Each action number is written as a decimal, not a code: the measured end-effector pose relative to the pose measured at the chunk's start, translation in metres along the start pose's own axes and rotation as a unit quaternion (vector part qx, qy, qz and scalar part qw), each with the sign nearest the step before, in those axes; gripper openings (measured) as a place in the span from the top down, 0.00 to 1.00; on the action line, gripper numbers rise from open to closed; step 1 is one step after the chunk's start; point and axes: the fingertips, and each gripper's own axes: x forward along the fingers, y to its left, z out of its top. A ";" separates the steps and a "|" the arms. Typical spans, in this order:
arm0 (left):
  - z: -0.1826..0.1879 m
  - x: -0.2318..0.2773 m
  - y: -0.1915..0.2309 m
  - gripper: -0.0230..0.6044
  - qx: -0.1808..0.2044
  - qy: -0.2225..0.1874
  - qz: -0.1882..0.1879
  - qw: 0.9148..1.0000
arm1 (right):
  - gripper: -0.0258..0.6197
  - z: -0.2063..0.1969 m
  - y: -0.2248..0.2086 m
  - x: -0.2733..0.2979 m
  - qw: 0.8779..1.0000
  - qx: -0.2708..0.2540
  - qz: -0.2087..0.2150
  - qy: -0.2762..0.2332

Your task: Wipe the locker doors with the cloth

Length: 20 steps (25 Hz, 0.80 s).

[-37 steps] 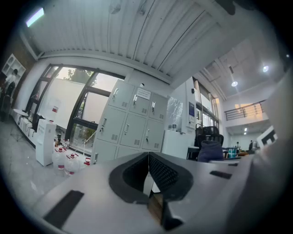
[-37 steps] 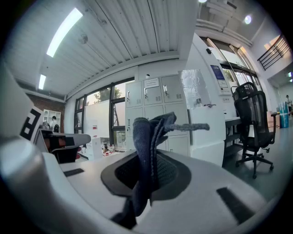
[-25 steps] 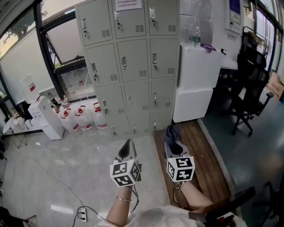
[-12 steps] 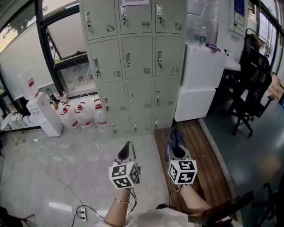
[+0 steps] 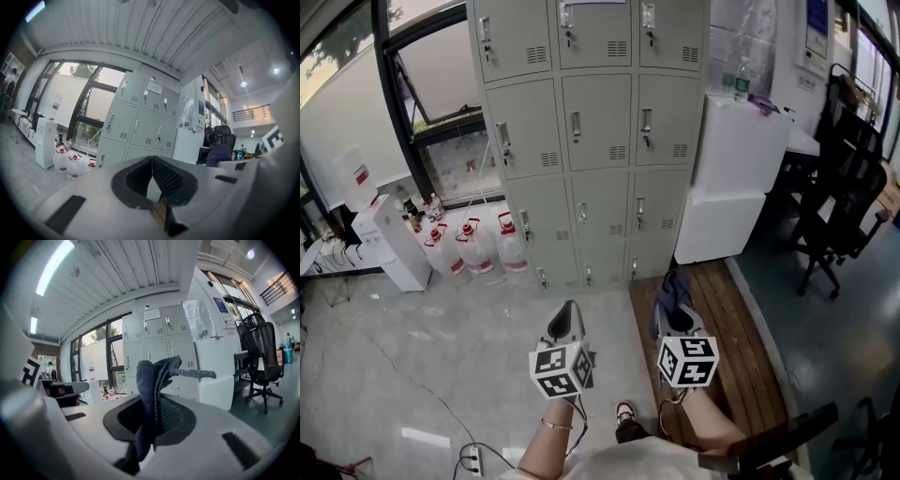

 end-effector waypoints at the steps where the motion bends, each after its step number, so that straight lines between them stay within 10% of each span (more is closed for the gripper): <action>1: 0.003 0.012 0.003 0.95 0.001 -0.002 0.001 1.000 | 0.90 0.005 -0.002 0.012 1.000 0.000 0.001 -0.003; 20: 0.054 0.252 0.063 0.95 0.008 -0.016 0.043 0.999 | 0.90 0.075 -0.070 0.265 0.999 -0.007 0.045 -0.005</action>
